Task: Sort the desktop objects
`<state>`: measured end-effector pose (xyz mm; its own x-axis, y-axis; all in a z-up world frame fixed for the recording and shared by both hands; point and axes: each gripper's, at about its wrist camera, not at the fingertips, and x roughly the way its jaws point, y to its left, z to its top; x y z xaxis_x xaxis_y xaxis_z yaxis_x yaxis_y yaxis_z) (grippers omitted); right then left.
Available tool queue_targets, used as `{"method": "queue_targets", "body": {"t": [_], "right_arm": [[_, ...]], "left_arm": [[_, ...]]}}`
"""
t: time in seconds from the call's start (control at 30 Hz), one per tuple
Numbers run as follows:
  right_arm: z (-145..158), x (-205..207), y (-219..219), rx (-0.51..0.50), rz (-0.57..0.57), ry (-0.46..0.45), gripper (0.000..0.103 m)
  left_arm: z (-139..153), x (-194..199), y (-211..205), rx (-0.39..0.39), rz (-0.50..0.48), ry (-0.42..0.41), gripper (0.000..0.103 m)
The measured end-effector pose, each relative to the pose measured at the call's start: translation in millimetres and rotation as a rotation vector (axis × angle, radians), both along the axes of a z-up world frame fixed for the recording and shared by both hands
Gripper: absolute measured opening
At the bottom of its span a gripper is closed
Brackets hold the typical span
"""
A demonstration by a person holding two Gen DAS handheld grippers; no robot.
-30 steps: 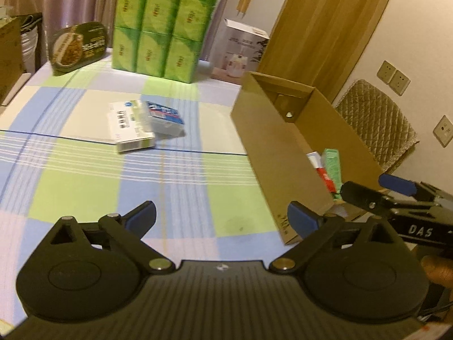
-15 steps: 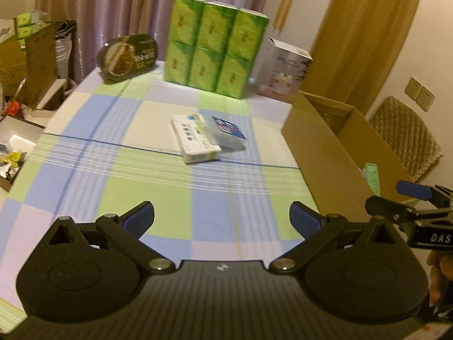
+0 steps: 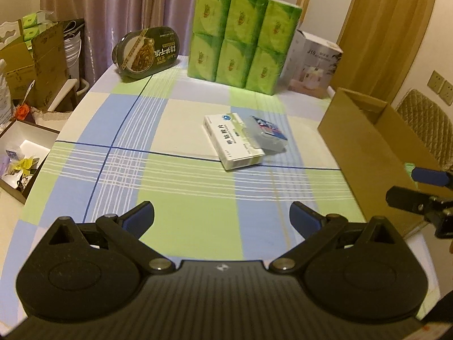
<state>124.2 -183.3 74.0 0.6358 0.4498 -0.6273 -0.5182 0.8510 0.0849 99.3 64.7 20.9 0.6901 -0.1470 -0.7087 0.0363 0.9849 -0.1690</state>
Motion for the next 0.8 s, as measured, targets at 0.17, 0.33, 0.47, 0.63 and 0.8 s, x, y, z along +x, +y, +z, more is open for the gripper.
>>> {"method": "queue_targets", "body": {"t": [0.17, 0.33, 0.47, 0.63, 0.8], "right_arm": [[-12, 30, 14, 0.004, -0.004, 0.033, 0.101], [-24, 61, 29, -0.002, 0.002, 0.053, 0.101], [-34, 88, 38, 0.007, -0.003, 0.080, 0.101], [-49, 119, 46, -0.015, -0.013, 0.100, 0.101], [-64, 146, 51, -0.021, -0.020, 0.134, 0.101]], "left_arm": [[-19, 26, 2, 0.003, -0.014, 0.001, 0.100], [-36, 53, 4, 0.002, -0.019, 0.003, 0.100], [-50, 74, -1, 0.006, -0.046, -0.030, 0.100], [-66, 97, -10, -0.013, -0.054, -0.059, 0.100], [-84, 115, -19, -0.009, -0.047, -0.075, 0.100]]}}
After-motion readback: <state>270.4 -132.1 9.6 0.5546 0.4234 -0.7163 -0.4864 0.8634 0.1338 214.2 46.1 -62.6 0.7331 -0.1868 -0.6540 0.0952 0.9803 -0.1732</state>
